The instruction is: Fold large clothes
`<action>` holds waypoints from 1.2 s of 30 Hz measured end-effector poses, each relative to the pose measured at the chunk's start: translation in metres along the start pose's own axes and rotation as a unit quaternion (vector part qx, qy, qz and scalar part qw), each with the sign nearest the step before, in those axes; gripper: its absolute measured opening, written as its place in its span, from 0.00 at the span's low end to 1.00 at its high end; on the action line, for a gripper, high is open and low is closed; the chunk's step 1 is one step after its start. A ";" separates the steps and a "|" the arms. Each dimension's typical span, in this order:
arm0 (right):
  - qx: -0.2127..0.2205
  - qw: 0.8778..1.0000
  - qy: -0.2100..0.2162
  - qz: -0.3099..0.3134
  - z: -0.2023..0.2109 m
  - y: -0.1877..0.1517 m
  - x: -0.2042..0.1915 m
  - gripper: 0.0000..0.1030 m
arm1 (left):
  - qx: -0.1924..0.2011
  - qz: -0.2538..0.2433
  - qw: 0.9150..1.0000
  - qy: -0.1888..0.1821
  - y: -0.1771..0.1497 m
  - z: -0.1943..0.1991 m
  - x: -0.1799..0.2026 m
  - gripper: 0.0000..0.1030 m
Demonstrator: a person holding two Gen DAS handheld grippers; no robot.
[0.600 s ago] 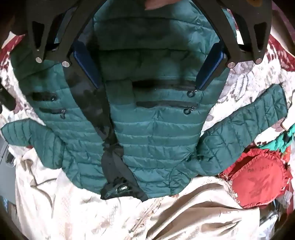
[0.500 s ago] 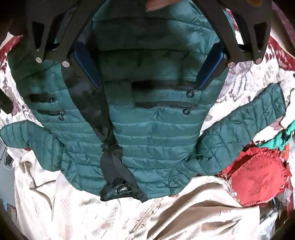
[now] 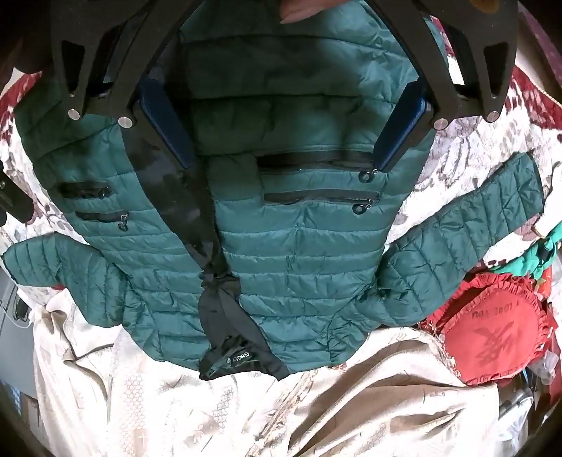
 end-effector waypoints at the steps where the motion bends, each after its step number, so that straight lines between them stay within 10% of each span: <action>1: 0.000 1.000 0.000 0.000 0.000 0.000 0.000 1.00 | 0.000 0.001 1.000 0.000 0.001 0.000 0.000 1.00; 36: -0.002 1.000 -0.002 0.005 -0.002 0.000 -0.001 1.00 | -0.002 0.007 1.000 -0.007 -0.002 -0.002 0.007 1.00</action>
Point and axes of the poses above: each gripper's, at about its wrist camera, not at the fingertips, and z roughly against the way its jaws point, x to its right, y to its top, the point moved 2 cm from there along -z, roughly the way its jaws point, and after that the axes turned 6 degrees about z, right-handed, at the moved point
